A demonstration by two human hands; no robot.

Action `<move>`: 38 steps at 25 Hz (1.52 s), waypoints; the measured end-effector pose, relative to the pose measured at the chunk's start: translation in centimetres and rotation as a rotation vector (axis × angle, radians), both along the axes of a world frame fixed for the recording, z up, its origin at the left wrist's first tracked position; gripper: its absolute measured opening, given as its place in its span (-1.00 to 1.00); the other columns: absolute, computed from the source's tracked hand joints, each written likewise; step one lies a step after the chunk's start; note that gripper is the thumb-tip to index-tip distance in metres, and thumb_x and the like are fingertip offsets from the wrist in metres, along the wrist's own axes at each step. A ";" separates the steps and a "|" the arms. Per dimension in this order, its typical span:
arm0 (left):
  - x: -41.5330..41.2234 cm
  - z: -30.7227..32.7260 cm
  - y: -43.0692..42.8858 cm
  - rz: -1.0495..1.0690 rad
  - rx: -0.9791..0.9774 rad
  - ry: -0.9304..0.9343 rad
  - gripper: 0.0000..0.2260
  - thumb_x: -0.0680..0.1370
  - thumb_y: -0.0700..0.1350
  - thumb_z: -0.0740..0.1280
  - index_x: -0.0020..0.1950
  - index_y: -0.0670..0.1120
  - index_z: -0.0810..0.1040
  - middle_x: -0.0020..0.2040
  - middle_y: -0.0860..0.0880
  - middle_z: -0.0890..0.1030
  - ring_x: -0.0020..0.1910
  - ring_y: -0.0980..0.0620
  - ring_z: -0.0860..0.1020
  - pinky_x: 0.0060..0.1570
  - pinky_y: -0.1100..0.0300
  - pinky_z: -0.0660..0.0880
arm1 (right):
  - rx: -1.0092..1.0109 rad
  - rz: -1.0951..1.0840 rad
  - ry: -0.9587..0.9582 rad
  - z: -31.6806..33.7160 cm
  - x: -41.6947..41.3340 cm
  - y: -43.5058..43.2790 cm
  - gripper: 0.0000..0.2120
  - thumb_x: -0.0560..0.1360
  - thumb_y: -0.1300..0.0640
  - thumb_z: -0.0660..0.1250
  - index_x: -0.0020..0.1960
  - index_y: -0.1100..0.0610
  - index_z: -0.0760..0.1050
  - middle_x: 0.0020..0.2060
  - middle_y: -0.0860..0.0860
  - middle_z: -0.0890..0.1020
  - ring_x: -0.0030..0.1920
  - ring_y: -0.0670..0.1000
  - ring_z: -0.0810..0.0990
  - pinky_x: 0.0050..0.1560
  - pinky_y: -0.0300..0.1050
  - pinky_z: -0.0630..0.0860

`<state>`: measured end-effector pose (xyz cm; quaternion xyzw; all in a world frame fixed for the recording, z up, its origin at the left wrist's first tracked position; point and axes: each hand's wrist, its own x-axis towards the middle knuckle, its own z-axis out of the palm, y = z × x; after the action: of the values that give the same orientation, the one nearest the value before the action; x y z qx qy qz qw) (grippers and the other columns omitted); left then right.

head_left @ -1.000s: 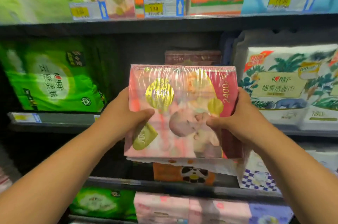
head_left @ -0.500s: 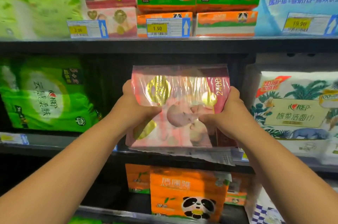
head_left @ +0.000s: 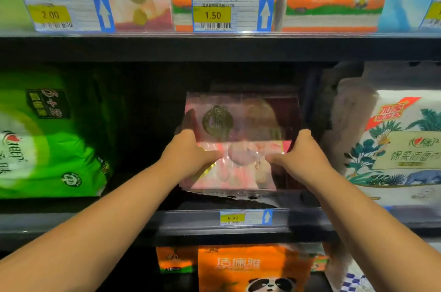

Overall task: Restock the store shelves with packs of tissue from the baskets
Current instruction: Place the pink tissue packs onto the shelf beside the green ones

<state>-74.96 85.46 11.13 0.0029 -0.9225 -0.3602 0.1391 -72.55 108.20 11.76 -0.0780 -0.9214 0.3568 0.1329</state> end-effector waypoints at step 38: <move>-10.0 -3.9 2.9 -0.120 0.442 0.286 -0.03 0.27 -0.08 0.62 0.43 0.20 0.01 0.43 -0.04 0.30 0.31 -0.04 0.43 0.24 -0.05 0.47 | 0.536 -0.095 0.050 -3.2 -9.0 1.6 -0.48 0.65 0.17 0.04 0.55 0.11 -0.05 0.48 0.24 0.02 0.40 0.30 0.27 0.35 0.12 0.31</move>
<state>-84.91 88.37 7.22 -0.0724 -0.7910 -0.5571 0.2423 -81.56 109.76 8.59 -0.0743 -0.9747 0.0952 0.1879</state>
